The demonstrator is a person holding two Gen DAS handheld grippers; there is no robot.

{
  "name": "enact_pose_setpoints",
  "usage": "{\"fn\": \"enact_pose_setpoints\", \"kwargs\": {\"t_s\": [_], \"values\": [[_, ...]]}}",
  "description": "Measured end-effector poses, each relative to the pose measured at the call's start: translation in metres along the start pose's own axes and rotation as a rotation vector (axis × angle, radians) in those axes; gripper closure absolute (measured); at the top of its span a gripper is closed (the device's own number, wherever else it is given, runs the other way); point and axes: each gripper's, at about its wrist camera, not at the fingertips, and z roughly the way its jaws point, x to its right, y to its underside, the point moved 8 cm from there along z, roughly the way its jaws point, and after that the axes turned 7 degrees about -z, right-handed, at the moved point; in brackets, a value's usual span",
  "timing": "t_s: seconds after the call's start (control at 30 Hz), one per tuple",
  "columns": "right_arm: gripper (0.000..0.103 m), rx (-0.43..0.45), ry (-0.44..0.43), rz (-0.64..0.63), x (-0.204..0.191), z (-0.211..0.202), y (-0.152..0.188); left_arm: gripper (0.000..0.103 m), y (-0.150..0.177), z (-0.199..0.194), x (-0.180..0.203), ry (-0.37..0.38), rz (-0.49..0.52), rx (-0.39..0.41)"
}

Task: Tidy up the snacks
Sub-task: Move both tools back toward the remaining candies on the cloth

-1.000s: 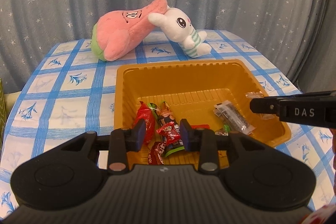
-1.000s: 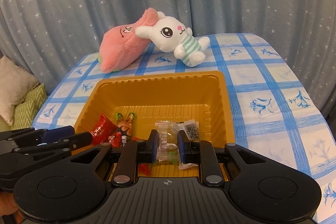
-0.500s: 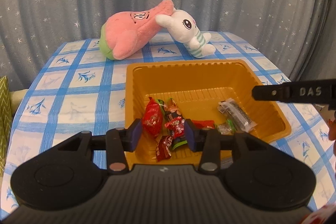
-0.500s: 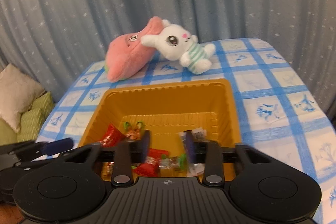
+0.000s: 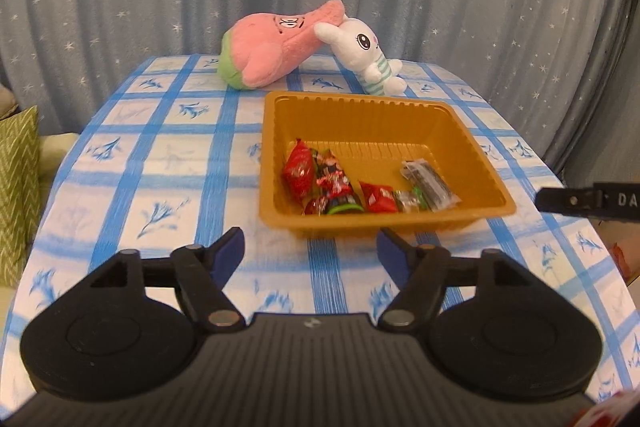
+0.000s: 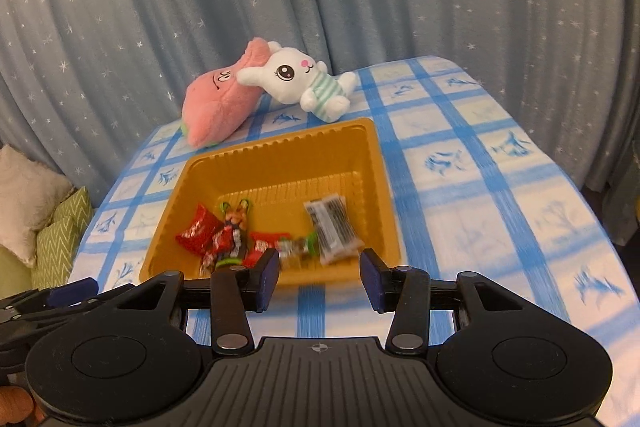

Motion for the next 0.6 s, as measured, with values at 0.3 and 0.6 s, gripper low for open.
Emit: {"fn": "enact_pose_setpoints", "kwargs": {"t_s": [0.3,0.6], "values": [[0.058,-0.005,0.028,0.018,-0.007,-0.055,0.046,0.024,0.025,-0.057,-0.003,-0.010,-0.043,0.012],[0.058,-0.037,0.020,0.014,-0.020,-0.087,0.089,0.021,0.053,-0.089,0.001,-0.008,-0.049,0.004]]}}
